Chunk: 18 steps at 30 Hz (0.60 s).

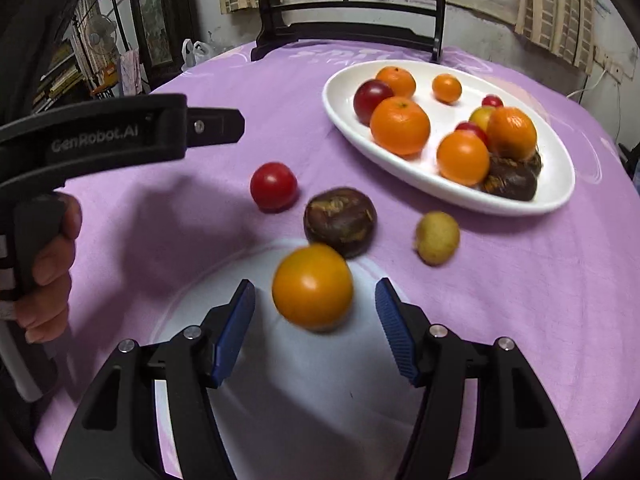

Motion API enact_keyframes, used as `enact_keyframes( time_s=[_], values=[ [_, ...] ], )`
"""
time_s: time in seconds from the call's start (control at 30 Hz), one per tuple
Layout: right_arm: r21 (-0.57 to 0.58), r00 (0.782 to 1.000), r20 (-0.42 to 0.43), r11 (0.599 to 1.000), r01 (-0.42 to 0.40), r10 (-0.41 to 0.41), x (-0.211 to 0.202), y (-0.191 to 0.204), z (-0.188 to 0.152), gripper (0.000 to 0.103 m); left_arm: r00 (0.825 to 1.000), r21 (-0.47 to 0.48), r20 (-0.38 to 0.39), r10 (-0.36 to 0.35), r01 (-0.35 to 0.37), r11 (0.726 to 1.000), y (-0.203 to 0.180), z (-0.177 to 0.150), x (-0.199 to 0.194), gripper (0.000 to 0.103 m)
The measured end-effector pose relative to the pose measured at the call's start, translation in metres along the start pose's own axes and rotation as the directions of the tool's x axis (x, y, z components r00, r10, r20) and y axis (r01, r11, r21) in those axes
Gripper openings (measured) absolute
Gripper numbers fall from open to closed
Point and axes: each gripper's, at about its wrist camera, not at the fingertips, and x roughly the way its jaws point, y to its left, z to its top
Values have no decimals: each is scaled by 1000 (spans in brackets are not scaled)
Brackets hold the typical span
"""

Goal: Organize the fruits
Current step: 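Grasp an orange tomato with the right tool while the left tool grasps a red tomato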

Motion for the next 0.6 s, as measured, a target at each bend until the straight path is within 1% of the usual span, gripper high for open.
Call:
enact_keyframes(
  time_s=[0.03,0.07,0.1,0.13,0.17,0.23,0.33,0.43,0.5,0.6],
  values=[
    [-7,1000,3,1000,5,-5,1,1,0,54,1000,5,-1,4,-4,1000,-1,0,1,88],
    [-16,1000,8,1000,22,-22,1,2,1,51,1000,12,-3,7,-7,1000,-2,-1,2,88],
    [-16,999,13,999,31,-31,1,2,1,46,1000,23,-5,5,-5,1000,-4,-1,3,88],
    [-13,999,18,999,36,-36,0,0,0,40,1000,31,-8,4,-4,1000,-5,-2,4,88],
    [-11,999,22,999,31,-31,-3,-1,0,37,1000,35,-9,5,-4,999,-6,-3,4,88],
    [-3,998,36,999,47,-47,-9,-5,-3,38,1000,53,-5,11,-10,999,-9,-4,5,88],
    [32,998,52,999,19,-21,-23,-18,-11,37,1000,80,-13,12,-11,997,-13,-7,8,88],
    [96,997,72,995,2,-9,-37,-37,-22,37,999,114,-40,9,-5,994,-18,-11,13,88],
    [138,997,80,990,-9,-2,-43,-51,-29,37,999,134,-44,12,-6,991,-21,-14,14,88],
    [175,995,94,984,-32,16,-49,-60,-34,37,999,154,-49,23,-15,988,-25,-18,19,87]
  ],
)
